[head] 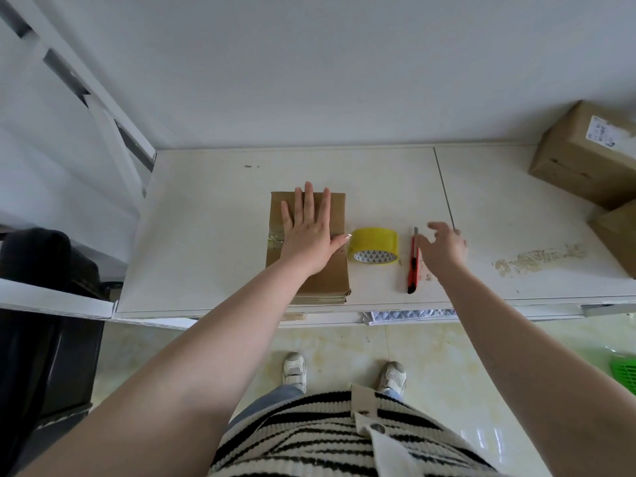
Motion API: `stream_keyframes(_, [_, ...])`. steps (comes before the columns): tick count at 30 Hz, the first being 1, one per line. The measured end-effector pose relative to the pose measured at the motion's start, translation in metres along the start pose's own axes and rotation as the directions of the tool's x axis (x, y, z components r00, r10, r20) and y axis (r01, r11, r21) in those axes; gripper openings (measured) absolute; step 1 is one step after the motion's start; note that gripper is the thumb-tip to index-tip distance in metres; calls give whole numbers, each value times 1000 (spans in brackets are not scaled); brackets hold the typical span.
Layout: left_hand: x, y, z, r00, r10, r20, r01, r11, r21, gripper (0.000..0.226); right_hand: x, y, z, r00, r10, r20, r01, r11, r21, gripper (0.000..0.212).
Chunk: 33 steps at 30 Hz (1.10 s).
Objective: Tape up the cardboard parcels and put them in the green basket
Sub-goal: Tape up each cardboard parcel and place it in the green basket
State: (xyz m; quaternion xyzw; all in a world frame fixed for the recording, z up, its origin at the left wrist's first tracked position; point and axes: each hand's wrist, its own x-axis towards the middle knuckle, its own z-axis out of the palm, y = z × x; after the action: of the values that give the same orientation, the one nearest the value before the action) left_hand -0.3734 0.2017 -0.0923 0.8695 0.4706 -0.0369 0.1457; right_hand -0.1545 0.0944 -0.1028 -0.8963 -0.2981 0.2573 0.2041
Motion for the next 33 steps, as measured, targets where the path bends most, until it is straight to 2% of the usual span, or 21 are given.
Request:
stream_keyframes(2, [0,0,0,1000,1,7,-1,1000,-3,90,0,-32,0,965,-248,87,243,968,68,37])
stream_keyframes(4, [0,-1,0,1000,1,13,-1,1000,-9,89,-1,-63,3,861,-389,327,403,915,25,35])
stream_keyframes(6, [0,-2,0,1000,0,10,0,1000,-12,89,0,-82,7,770,-354,530,458,886,-72,35])
stream_keyframes(9, [-1,-1,0,1000,3,-1,-3,1000,-5,90,3,-88,3,706,-302,641,442,895,-65,28])
stream_keyframes(13, [-1,-1,0,1000,-2,-8,2,1000,5,90,5,-82,-2,667,-381,641,475,880,30,36])
stream_keyframes(16, [-1,-2,1,1000,-2,-9,2,1000,12,90,5,-80,3,702,-347,622,405,913,52,31])
stream_keyframes(20, [-1,-1,1,1000,-1,-8,1,1000,17,90,3,-85,10,706,-287,647,374,927,3,33])
stream_keyframes(23, [-1,-2,1,1000,-2,-7,2,1000,7,89,1,-87,14,743,-315,591,393,920,-3,21])
stream_keyframes(26, [-2,-2,1,1000,2,-2,-2,1000,-6,88,-3,-84,12,748,-359,558,423,906,16,10])
stream_keyframes(33, [-2,-3,1,1000,3,5,-3,1000,0,87,-17,-78,3,789,-383,480,376,920,115,7])
